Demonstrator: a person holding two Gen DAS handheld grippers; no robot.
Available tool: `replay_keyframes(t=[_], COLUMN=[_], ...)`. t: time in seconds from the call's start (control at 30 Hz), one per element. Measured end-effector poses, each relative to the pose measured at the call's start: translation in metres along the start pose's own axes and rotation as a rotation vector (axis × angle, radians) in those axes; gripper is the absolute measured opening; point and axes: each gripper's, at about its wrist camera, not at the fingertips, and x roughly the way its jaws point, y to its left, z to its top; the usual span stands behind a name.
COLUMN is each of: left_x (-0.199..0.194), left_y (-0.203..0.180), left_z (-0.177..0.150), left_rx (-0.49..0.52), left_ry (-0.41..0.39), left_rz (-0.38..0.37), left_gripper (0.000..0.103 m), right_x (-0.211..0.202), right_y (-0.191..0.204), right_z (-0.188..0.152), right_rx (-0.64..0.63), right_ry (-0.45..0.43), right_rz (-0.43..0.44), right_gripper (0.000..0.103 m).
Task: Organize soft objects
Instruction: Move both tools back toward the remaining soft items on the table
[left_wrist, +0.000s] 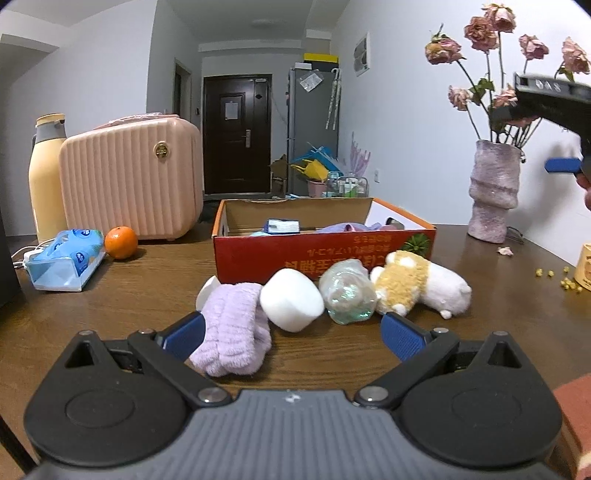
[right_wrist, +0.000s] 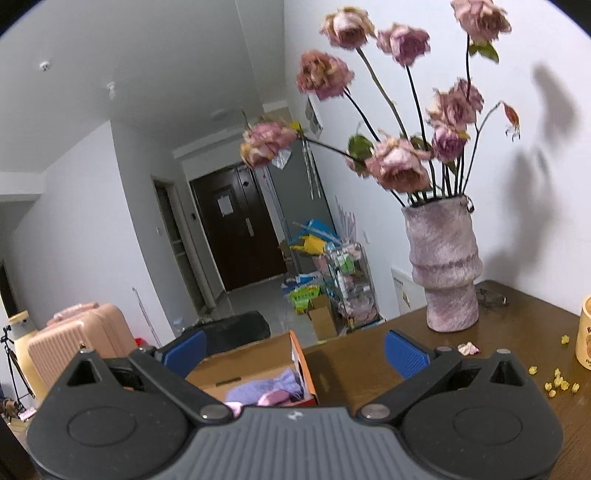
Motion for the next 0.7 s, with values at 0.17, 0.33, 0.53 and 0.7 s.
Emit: replay_keyframes(t=[0.17, 0.33, 0.53, 0.7], left_x=[-0.01, -0.018, -0.021, -0.021], left_y=[-0.002, -0.001, -0.006, -0.011], left_z=[-0.002, -0.006, -0.011, -0.013], left_rx=[0.004, 0.001, 0.023, 0.045], left_ry=[0.001, 0.021, 0.056, 0.066], left_rz=[-0.02, -0.046, -0.092, -0.11], left_gripper=[0.103, 0.103, 0.103, 0.103], right_x=[-0.013, -0.022, -0.027, -0.035], right_y=[0.021, 0.038, 0.045, 0.04], right_z=[-0.01, -0.039, -0.073, -0.076], right_rx=[-0.006, -0.042, -0.121, -0.151], right_ry=[-0.051, -0.103, -0.127, -0.128], right_rz=[0.015, -0.007, -0.044, -0.061], right_gripper=[0.103, 0.103, 0.103, 0.103])
